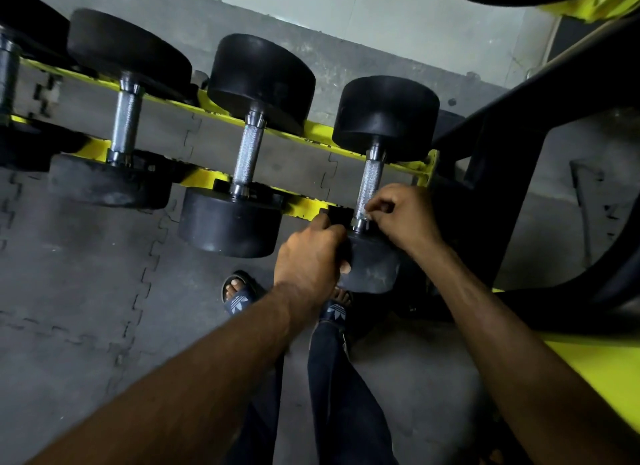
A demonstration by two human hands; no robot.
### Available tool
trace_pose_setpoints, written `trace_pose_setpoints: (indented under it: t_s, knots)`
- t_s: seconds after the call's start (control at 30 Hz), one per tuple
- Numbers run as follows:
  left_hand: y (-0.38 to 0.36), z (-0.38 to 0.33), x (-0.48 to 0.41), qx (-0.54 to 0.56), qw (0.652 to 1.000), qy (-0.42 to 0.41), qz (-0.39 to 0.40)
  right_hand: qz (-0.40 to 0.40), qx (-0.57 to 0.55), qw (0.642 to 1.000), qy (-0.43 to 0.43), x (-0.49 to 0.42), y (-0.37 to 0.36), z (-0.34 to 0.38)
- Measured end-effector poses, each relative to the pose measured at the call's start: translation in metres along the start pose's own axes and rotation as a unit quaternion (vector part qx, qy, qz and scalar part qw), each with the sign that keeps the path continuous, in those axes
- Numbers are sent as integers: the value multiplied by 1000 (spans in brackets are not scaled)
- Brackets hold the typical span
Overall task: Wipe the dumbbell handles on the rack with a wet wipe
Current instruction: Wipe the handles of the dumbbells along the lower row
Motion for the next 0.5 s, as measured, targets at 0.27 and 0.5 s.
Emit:
trace_pose_setpoints:
  t_s: [0.27,0.5]
  knots:
    - [-2,3,1,8,1000,14,-2,-18,393,909,141,-46,-5,50]
    - [-5,6,7,29,999,1,-20,250,473,821,198,-26,-24,94]
Point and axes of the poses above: each hand's wrist, its own x-axis away from the middle knuckle, its own y-axis out of the back of the hand, z = x × y, the point moved 6 cm from there along -x, towards the middle knuckle, and after that the axes turned 10 degrees about x, right-handed, at the moved point
